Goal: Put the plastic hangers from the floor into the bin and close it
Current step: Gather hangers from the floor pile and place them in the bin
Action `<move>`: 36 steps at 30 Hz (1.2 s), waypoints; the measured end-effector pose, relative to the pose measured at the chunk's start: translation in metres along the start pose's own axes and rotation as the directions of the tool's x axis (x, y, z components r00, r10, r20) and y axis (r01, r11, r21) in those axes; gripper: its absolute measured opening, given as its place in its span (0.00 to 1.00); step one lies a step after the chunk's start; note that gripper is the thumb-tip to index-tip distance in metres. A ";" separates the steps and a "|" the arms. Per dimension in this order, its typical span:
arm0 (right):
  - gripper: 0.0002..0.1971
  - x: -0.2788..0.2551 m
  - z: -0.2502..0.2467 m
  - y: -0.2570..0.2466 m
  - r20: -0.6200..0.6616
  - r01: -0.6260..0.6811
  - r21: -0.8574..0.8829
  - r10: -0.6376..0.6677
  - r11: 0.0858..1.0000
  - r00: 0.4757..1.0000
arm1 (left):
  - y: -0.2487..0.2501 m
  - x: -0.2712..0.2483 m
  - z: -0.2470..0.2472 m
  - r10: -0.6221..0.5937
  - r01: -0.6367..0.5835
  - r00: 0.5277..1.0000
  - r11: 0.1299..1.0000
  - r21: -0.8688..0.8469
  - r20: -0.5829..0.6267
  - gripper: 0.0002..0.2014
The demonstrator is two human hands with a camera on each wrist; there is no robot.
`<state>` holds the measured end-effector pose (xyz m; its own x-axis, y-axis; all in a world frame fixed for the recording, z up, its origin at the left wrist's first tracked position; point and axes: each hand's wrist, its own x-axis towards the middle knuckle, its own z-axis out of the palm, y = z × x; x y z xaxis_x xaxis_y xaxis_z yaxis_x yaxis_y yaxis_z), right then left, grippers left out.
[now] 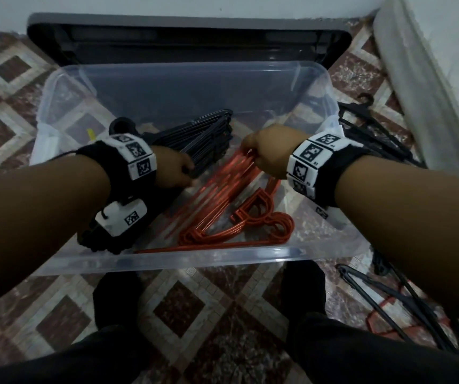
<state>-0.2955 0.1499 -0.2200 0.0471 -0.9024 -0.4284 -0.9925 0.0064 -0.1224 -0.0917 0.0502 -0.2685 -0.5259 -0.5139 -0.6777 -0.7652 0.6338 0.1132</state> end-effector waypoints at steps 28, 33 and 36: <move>0.16 0.014 -0.003 -0.006 -0.125 -0.014 -0.106 0.001 0.994 0.992 | 0.076 -0.015 0.053 0.265 -0.440 0.843 0.840 0.318 0.467 0.18; 0.09 0.016 -0.014 -0.001 -0.243 -0.016 -0.102 -0.009 0.995 0.970 | 0.064 -0.014 0.055 0.268 -0.507 0.804 0.775 0.376 0.531 0.15; 0.10 0.017 -0.019 0.002 -0.313 -0.009 -0.039 -0.004 0.999 0.950 | 0.063 -0.012 0.044 0.304 -0.495 0.787 0.831 0.254 0.537 0.13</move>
<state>-0.2989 0.1263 -0.2103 0.0132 -0.9919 -0.1264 -0.9965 -0.0026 -0.0835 -0.1176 0.1219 -0.2855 -0.4474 0.0990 -0.8889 -0.2817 0.9277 0.2451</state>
